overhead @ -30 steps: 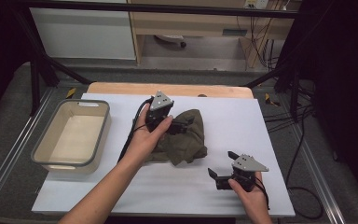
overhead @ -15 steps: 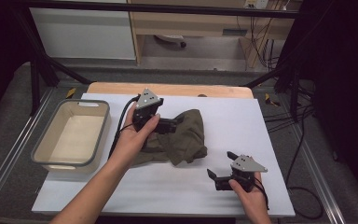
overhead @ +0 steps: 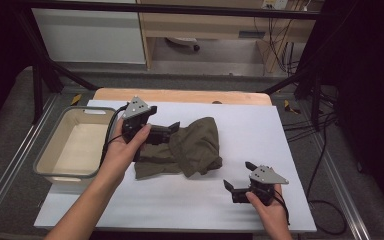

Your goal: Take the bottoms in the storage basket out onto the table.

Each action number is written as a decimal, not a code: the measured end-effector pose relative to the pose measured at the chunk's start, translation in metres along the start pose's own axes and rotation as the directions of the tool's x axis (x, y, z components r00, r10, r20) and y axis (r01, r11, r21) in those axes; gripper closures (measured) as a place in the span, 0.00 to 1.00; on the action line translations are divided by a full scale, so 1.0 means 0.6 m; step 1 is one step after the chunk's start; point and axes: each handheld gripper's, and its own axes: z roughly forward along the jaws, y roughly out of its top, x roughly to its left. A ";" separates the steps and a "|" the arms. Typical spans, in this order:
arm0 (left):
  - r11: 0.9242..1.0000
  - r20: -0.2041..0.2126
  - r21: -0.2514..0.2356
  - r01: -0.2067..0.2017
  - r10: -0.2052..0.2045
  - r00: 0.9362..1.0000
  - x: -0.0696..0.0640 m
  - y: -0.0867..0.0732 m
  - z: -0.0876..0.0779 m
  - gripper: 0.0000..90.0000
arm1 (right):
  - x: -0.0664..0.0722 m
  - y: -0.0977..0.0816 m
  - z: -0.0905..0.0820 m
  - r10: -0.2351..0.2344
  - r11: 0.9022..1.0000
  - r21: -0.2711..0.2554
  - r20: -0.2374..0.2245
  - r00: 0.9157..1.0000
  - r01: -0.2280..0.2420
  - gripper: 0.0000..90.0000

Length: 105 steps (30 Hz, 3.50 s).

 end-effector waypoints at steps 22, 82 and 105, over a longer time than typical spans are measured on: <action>0.999 -0.099 0.014 0.038 -0.036 0.994 0.075 -0.051 -0.057 0.07 | 0.002 -0.003 0.006 0.003 1.000 0.019 0.010 1.000 -0.003 0.02; 0.999 -0.200 0.024 0.044 -0.038 0.979 0.117 -0.174 -0.191 0.07 | -0.001 0.001 -0.007 0.022 1.000 0.001 0.023 1.000 -0.022 0.02; 0.998 -0.231 0.058 0.034 -0.019 0.973 0.119 -0.225 -0.224 0.07 | 0.000 0.000 -0.007 0.016 1.000 -0.002 0.011 1.000 -0.016 0.02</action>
